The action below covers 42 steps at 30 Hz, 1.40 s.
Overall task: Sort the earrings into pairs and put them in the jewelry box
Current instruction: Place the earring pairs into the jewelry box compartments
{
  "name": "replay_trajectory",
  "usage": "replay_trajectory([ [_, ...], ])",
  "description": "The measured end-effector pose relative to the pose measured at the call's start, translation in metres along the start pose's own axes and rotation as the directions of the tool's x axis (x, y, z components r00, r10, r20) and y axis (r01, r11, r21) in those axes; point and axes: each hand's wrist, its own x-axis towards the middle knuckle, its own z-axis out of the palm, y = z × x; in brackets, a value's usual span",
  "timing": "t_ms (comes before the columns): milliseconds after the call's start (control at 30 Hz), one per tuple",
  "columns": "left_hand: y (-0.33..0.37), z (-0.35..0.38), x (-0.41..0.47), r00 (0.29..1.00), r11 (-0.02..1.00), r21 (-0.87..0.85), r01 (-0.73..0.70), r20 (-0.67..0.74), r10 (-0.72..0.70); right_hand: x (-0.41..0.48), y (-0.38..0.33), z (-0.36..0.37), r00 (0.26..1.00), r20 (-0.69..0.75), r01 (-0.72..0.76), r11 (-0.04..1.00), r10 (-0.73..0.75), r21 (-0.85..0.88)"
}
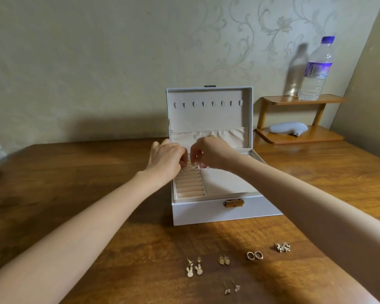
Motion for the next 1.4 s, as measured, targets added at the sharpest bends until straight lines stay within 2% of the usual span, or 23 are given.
replay_trajectory([
  [200,0.001,-0.002,0.003,0.998,1.000,-0.001,-0.012,0.059,0.012,0.004,-0.003,-0.002,0.999,0.023,0.033,0.999,-0.033,-0.018],
  [367,-0.001,-0.003,0.001,0.998,1.000,-0.013,-0.010,0.067,0.011,0.006,-0.002,0.007,1.000,0.027,0.001,1.000,-0.001,0.013],
  [833,0.001,0.004,-0.003,0.999,0.999,0.030,-0.023,-0.039,0.024,-0.002,-0.005,0.013,0.993,-0.092,-0.075,0.996,0.079,0.046],
  [1000,-0.010,-0.003,-0.015,0.978,0.998,-0.037,-0.060,-0.202,0.051,-0.019,0.005,0.002,0.974,-0.210,-0.061,0.989,0.089,0.138],
  [1133,-0.005,-0.006,-0.024,0.991,0.999,0.023,-0.044,-0.124,0.047,-0.030,0.005,0.008,0.984,-0.150,-0.087,0.994,0.096,0.061],
  [1267,0.006,-0.002,-0.017,0.999,0.997,0.076,0.002,-0.041,0.002,-0.029,-0.003,0.014,0.982,-0.149,-0.108,0.992,0.117,0.064],
  [1400,0.005,0.000,-0.015,1.000,0.996,0.086,0.022,-0.024,-0.020,-0.026,-0.005,0.015,0.981,-0.148,-0.116,0.992,0.123,0.057],
])
